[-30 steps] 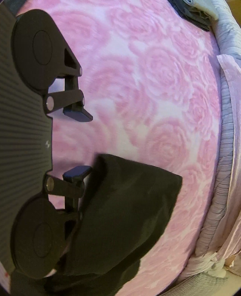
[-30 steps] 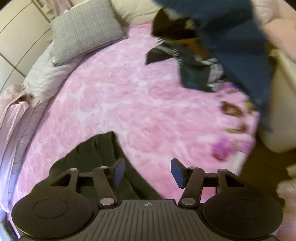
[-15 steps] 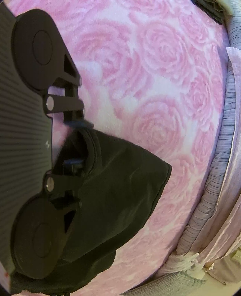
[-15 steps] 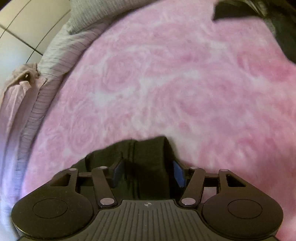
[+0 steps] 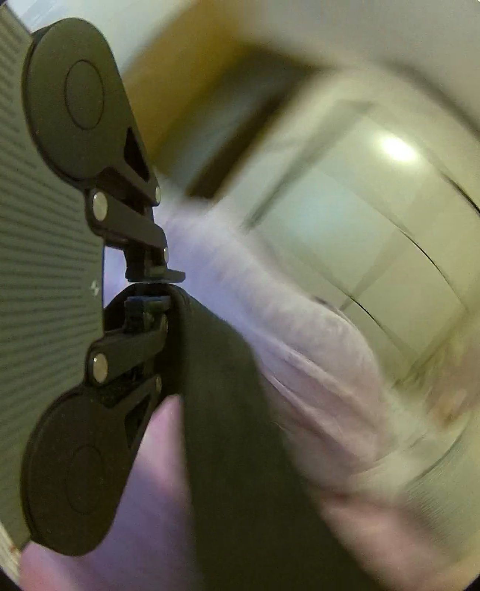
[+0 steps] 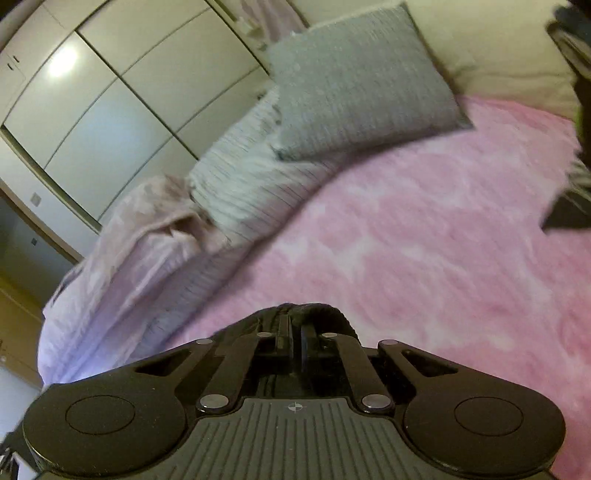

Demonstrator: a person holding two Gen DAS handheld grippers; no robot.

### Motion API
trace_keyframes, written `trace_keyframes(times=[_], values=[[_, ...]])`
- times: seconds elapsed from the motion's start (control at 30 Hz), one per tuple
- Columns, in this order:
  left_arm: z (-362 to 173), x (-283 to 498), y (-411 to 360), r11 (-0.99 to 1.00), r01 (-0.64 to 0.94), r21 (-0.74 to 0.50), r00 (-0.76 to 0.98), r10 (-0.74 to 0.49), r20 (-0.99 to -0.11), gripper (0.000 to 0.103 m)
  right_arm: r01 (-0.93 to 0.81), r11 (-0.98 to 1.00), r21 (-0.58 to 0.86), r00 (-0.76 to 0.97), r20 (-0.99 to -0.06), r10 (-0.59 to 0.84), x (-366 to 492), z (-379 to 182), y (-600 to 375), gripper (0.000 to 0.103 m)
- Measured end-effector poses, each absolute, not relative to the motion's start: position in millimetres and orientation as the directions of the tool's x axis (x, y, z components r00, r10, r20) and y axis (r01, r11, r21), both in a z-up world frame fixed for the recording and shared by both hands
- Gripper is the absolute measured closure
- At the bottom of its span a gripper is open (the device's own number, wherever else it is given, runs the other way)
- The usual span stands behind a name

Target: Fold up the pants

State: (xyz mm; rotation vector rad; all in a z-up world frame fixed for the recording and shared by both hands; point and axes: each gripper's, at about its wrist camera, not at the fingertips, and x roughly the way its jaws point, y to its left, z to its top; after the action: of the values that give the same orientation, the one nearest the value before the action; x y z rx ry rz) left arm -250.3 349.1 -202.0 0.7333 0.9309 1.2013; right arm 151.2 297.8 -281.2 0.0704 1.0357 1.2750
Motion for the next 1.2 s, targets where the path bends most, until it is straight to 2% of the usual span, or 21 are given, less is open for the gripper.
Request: trace_keyframes(times=[0.03, 0.07, 0.1, 0.13, 0.17, 0.2, 0.23, 0.3, 0.33, 0.4, 0.57, 0.73, 0.87, 0.9, 1.0, 1.2], values=[[-225, -249, 343, 0.162, -0.223, 0.961, 0.106, 0.984, -0.141, 0.088, -0.746, 0.365, 0.557, -0.064, -0.606, 0.793, 151, -281, 311, 0.101], [-245, -252, 342, 0.152, -0.083, 0.985, 0.113, 0.983, -0.142, 0.085, -0.744, 0.395, 0.54, -0.049, -0.633, 0.773, 152, -283, 324, 0.1], [-256, -253, 343, 0.194, -0.041, 0.98, 0.092, 0.978, -0.189, 0.075, -0.737, 0.438, 0.516, -0.034, -0.674, 0.738, 152, -288, 338, 0.096], [-265, -256, 348, 0.293, -0.101, 0.951, 0.045, 0.956, -0.29, 0.062, -0.727, 0.474, 0.497, -0.038, -0.719, 0.694, 153, -295, 350, 0.093], [-271, -260, 353, 0.37, -0.186, 0.91, 0.004, 0.927, -0.376, 0.057, -0.716, 0.504, 0.483, -0.044, -0.752, 0.658, 154, -301, 357, 0.092], [-280, -268, 359, 0.433, -0.283, 0.856, -0.046, 0.885, -0.463, 0.054, -0.708, 0.528, 0.469, -0.033, -0.769, 0.639, 154, -306, 360, 0.084], [-287, -275, 364, 0.454, -0.348, 0.82, -0.099, 0.852, -0.514, 0.054, -0.711, 0.533, 0.459, -0.031, -0.778, 0.628, 153, -309, 358, 0.069], [-304, -296, 373, 0.434, -0.515, 0.739, -0.227, 0.762, -0.606, 0.054, -0.725, 0.517, 0.456, -0.049, -0.782, 0.621, 155, -312, 345, 0.049], [-309, -309, 375, 0.405, -0.604, 0.686, -0.27, 0.707, -0.654, 0.054, -0.727, 0.52, 0.448, -0.046, -0.788, 0.614, 156, -315, 335, 0.046], [-318, -338, 373, 0.311, -0.757, 0.575, -0.322, 0.588, -0.742, 0.053, -0.721, 0.541, 0.433, -0.061, -0.817, 0.573, 160, -325, 307, 0.046], [-319, -390, 340, 0.098, -0.918, 0.385, -0.318, 0.4, -0.859, 0.051, -0.703, 0.613, 0.361, -0.076, -0.895, 0.439, 164, -355, 222, 0.046], [-320, -419, 308, -0.075, -0.965, 0.252, -0.263, 0.313, -0.913, 0.051, -0.51, 0.702, 0.497, -0.191, -0.861, 0.471, 167, -393, 159, 0.044], [-319, -425, 296, -0.123, -0.975, 0.187, -0.216, 0.305, -0.928, 0.051, -0.454, 0.751, 0.479, -0.123, -0.869, 0.479, 156, -420, 153, 0.043], [-319, -426, 297, -0.132, -0.976, 0.171, -0.204, 0.309, -0.929, 0.051, -0.448, 0.761, 0.469, -0.101, -0.872, 0.478, 153, -423, 153, 0.048], [-320, -431, 308, -0.151, -0.98, 0.13, -0.174, 0.329, -0.928, 0.051, -0.465, 0.783, 0.414, -0.056, -0.896, 0.441, 148, -418, 154, 0.081], [-318, -446, 340, -0.22, -0.975, 0.01, -0.096, 0.386, -0.918, 0.052, -0.561, 0.738, 0.375, 0.01, -0.889, 0.458, 153, -381, 140, 0.085]])
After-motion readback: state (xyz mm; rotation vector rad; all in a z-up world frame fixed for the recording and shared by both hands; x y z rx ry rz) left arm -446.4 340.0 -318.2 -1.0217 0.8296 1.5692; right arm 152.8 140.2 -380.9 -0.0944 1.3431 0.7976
